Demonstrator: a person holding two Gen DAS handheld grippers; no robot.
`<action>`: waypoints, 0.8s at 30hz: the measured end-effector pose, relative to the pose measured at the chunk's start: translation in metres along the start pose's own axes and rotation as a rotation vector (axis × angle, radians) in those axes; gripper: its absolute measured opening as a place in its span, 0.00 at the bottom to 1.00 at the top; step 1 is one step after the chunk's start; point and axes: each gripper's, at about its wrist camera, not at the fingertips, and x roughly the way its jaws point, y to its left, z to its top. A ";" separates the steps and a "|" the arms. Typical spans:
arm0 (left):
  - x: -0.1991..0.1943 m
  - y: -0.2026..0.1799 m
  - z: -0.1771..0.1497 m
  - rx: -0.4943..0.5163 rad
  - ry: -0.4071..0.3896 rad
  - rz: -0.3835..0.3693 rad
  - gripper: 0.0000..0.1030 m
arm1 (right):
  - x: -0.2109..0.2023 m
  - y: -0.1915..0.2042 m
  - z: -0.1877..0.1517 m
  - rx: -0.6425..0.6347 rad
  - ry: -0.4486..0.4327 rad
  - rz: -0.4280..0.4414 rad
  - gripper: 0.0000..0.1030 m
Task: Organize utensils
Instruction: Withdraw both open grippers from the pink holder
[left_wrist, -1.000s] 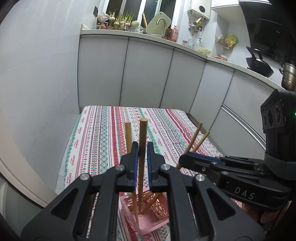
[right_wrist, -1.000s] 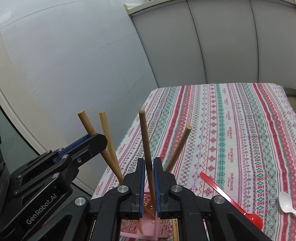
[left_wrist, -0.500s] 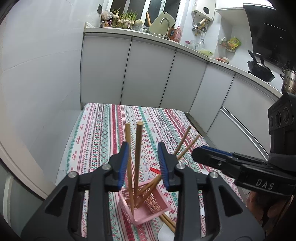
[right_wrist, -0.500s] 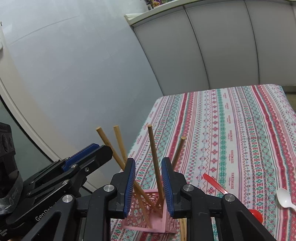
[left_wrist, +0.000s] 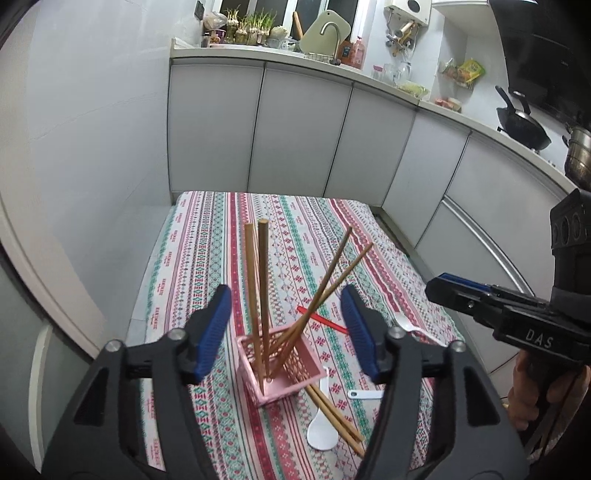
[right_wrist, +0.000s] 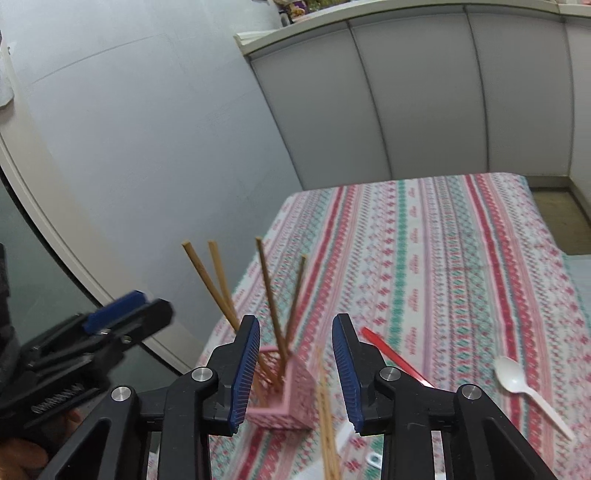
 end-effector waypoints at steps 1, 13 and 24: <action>-0.001 -0.001 -0.001 0.002 0.001 0.002 0.67 | -0.001 -0.002 -0.001 0.000 0.009 -0.007 0.37; 0.005 -0.019 -0.024 0.022 0.131 0.011 0.86 | -0.013 -0.022 -0.027 -0.063 0.111 -0.106 0.58; 0.027 -0.035 -0.061 0.078 0.296 0.017 0.89 | -0.007 -0.052 -0.052 -0.067 0.229 -0.179 0.76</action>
